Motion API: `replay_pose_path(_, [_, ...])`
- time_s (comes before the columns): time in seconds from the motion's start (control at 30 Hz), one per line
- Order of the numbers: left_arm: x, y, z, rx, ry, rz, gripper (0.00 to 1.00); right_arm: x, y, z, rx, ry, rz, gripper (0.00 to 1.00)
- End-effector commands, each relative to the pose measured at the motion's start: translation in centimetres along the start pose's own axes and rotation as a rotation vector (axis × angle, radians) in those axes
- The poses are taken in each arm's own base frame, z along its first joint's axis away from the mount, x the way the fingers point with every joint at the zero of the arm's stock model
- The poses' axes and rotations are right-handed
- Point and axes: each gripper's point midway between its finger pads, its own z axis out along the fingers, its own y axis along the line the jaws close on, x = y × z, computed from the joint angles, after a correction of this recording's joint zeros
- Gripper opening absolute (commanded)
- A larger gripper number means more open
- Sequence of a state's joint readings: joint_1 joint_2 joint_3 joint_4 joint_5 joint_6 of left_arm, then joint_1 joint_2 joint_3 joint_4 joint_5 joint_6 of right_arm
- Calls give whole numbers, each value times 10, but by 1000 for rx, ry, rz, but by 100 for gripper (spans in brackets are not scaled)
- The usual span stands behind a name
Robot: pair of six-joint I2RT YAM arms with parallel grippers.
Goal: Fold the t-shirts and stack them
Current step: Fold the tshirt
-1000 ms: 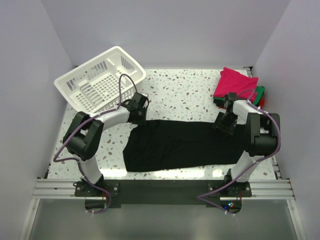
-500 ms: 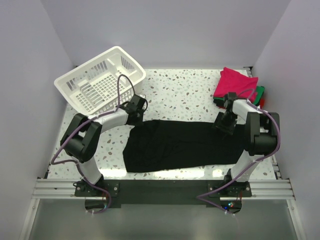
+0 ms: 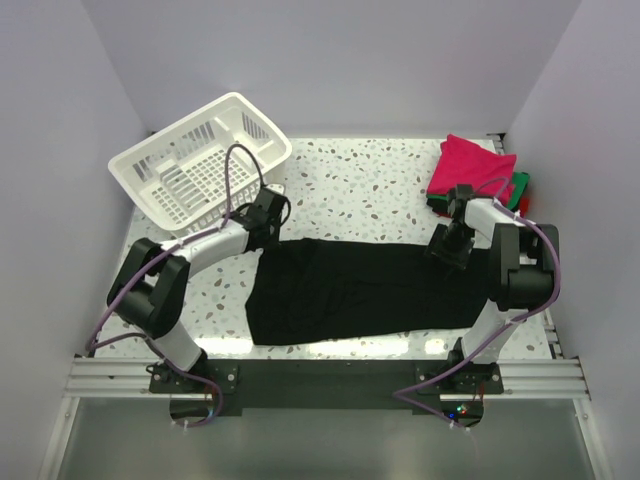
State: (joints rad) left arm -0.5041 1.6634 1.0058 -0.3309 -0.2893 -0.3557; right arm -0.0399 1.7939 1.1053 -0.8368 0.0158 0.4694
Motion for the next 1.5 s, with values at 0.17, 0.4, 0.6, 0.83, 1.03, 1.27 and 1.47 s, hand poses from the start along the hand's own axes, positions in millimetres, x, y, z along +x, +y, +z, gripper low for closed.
replay_pose_path(0.17, [-27, 28, -15, -112, -112, 17, 0, 6, -16, 16, 83, 27, -24, 59])
replay_pose_path(0.4, [-38, 34, -16, -142, -158, 38, 0, 5, -18, 15, 92, 26, -28, 59])
replay_pose_path(0.6, [-49, 34, -14, -164, -168, 39, 0, 2, -18, 10, 91, 6, -33, 59])
replay_pose_path(0.83, [-77, 27, -36, -122, -226, 1, 37, -13, -7, -20, 22, -87, -50, 60])
replay_pose_path(1.03, [-99, 10, -70, 8, -300, -43, 57, -17, 7, -49, -40, -164, -78, 61])
replay_pose_path(1.27, [-72, -20, -93, 227, -256, -115, 61, 23, 60, -80, -198, -198, -216, 61])
replay_pose_path(1.47, [-16, -36, -94, 352, -115, -211, 64, 95, 117, -91, -397, -167, -399, 60])
